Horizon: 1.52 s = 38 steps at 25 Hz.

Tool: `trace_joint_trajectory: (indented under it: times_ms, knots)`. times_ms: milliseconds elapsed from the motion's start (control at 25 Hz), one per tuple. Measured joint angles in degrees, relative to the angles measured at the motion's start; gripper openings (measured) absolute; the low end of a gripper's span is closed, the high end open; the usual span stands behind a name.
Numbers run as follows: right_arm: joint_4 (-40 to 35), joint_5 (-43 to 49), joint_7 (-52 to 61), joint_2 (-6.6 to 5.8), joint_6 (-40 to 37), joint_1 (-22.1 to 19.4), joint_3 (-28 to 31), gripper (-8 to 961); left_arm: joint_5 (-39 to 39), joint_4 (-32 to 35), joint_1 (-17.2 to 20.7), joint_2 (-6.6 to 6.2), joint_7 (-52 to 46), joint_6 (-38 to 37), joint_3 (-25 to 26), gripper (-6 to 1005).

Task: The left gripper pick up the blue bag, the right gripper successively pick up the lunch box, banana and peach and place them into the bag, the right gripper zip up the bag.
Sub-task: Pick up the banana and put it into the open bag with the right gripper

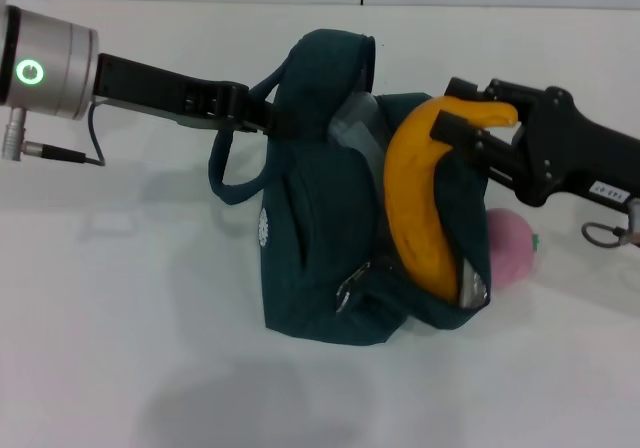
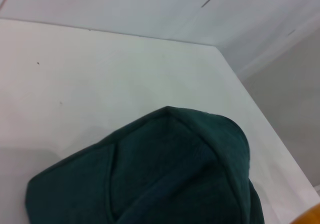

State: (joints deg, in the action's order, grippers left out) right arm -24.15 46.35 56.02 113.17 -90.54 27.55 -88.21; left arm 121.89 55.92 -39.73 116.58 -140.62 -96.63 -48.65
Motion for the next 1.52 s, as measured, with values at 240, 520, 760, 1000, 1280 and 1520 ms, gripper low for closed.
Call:
trace_joint_trajectory:
  times_ms: [240, 520, 760, 1000, 1280, 1520]
  knots:
    - [-3.1, 0.1, -1.9, 0.81, 0.5, 1.4, 2.0, 362, 0.0, 0.0, 0.1, 0.27, 0.0, -0.3, -0.1, 43]
    - [-2.4, 0.1, -5.8, 2.22, 1.0, 3.9, 2.7, 361, -0.3, 0.0, 0.3, 0.68, 0.0, -1.3, -0.1, 43]
    - [-0.3, 1.5, -5.9, 2.60, 1.7, 4.3, 0.3, 359, -0.4, 0.0, 0.3, 0.82, -0.2, -1.4, 0.0, 42]
    - [0.4, 2.8, -5.8, 2.31, 1.5, 1.9, -0.9, 358, -0.4, 0.0, 0.3, 0.32, -0.8, -1.7, 0.1, 42]
    - [0.4, 3.1, -6.0, 1.28, 2.1, 0.2, -0.7, 357, -0.4, 0.0, -0.1, 0.14, -1.7, -2.6, 0.2, 43]
    - [0.3, 3.3, -4.4, 0.72, 3.9, 0.5, -0.7, 356, -0.3, 0.1, -0.2, 0.00, -2.1, -3.1, 0.2, 43]
